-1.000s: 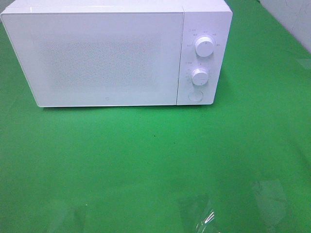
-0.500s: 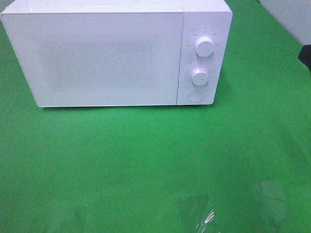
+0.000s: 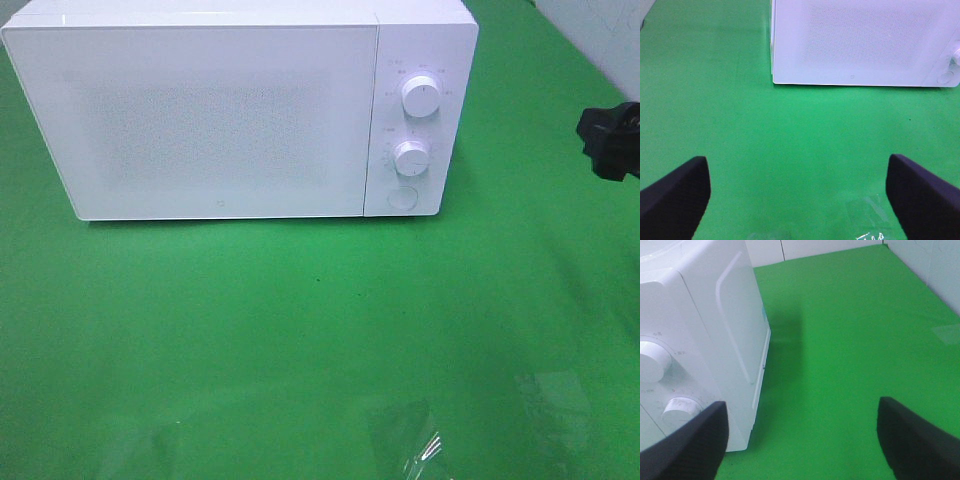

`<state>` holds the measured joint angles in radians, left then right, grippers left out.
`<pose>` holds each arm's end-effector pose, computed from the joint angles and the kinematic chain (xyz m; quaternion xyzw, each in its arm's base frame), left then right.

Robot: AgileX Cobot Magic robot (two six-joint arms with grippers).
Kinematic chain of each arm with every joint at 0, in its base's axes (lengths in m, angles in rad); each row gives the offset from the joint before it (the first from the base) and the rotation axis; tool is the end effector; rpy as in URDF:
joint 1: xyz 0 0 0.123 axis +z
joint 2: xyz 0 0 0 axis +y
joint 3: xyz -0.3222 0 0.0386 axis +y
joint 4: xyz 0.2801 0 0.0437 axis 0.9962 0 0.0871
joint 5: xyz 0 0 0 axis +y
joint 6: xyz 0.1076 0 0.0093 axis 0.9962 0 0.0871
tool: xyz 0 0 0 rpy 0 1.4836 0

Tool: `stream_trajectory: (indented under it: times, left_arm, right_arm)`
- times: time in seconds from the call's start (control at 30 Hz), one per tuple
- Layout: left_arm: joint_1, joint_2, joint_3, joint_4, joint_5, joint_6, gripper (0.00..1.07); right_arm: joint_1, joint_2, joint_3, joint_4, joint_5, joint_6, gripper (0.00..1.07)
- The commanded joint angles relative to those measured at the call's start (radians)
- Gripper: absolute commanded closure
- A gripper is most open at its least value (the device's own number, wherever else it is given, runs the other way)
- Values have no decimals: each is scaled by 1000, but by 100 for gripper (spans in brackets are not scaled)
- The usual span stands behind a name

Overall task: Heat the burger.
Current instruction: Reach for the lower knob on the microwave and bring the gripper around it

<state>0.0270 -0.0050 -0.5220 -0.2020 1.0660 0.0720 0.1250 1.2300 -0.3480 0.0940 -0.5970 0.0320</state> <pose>-0.0057 -0.0191 0.2930 0.0245 0.8429 -0.0744 0.5324 0.2449 0.0250 0.2296 0.0108 0.7740 0.0538 0.6309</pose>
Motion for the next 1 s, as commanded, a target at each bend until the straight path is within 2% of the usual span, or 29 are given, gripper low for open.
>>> stream_trajectory:
  times: [0.03, 0.07, 0.1, 0.17, 0.2, 0.23, 0.33, 0.4, 0.43, 0.47, 0.5, 0.53, 0.63, 0.7, 0.77, 0.83, 1.0]
  left_arm:
    - [3, -22, 3, -7, -8, -4, 19]
    - [3, -22, 3, -7, -8, -4, 19]
    - [3, -22, 3, -7, -8, -4, 19]
    - [3, -22, 3, -7, -8, -4, 19]
    - [3, -22, 3, -7, -8, -4, 19]
    - [3, -22, 3, -7, -8, -4, 19]
    - [3, -22, 3, -7, -8, -4, 19]
    - [3, -22, 3, -7, -8, -4, 19]
    - [3, -22, 3, -7, -8, -4, 19]
    - [3, -22, 3, -7, -8, -4, 19]
    - [3, -22, 3, -7, -8, -4, 19]
    - [3, -22, 3, -7, -8, -4, 19]
    - [3, -22, 3, -7, -8, -4, 19]
    - [3, -22, 3, -7, -8, -4, 19]
    - [3, -22, 3, -7, -8, -4, 19]
    - [3, -22, 3, -7, -8, -4, 19]
    - [3, -22, 3, -7, -8, -4, 19]
  right_arm:
    - [37, 30, 12, 77, -106, -86, 31]
    - [81, 64, 29, 148, -191, -139, 31]
    - [81, 64, 29, 148, -191, -139, 31]
    - [178, 118, 59, 309, -335, -226, 31]
    - [178, 118, 59, 309, -335, -226, 31]
    - [224, 143, 62, 372, -398, -255, 31]
    - [245, 155, 62, 396, -418, -267, 31]
    - [342, 196, 62, 479, -515, -304, 31]
    - [342, 196, 62, 479, -515, -304, 31]
    - [403, 228, 62, 529, -577, -306, 31]
    - [403, 228, 62, 529, -577, -306, 31]
    - [451, 254, 62, 577, -620, -306, 31]
    - [476, 271, 62, 602, -645, -306, 31]
    - [555, 335, 60, 674, -720, -304, 31]
    - [555, 335, 60, 674, -720, -304, 31]
    - [615, 393, 53, 719, -774, -290, 31]
    - [664, 436, 15, 742, -780, -273, 31]
